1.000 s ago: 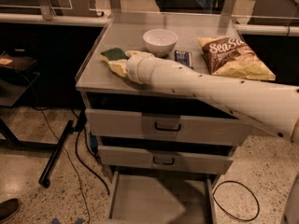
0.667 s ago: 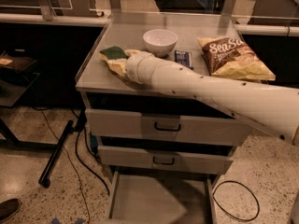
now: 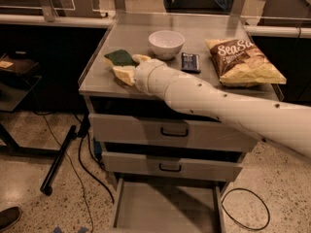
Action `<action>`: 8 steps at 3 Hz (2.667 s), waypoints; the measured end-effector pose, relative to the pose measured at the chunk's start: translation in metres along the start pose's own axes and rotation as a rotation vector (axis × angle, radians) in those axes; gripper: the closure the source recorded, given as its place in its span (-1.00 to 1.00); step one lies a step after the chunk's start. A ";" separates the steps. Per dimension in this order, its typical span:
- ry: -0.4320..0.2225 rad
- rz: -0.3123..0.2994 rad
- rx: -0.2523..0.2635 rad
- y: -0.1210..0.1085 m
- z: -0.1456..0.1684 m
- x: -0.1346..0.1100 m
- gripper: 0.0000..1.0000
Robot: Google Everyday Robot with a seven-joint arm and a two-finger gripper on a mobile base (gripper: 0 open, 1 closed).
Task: Place sponge into bottom drawer
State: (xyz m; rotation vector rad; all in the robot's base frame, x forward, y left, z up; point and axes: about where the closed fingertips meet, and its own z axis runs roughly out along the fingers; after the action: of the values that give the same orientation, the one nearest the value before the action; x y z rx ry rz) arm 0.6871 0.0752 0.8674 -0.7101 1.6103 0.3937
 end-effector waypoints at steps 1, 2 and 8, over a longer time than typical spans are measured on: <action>0.019 0.003 -0.020 0.028 -0.056 0.001 1.00; 0.006 0.010 -0.004 0.024 -0.068 -0.005 1.00; 0.290 0.253 0.056 0.106 -0.201 0.150 1.00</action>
Offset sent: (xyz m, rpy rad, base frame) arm -0.1158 -0.0466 0.0172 0.0075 0.0258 0.0197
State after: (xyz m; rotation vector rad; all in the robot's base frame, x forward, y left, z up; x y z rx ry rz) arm 0.4588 -0.0033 0.7405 -0.5390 1.9886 0.4408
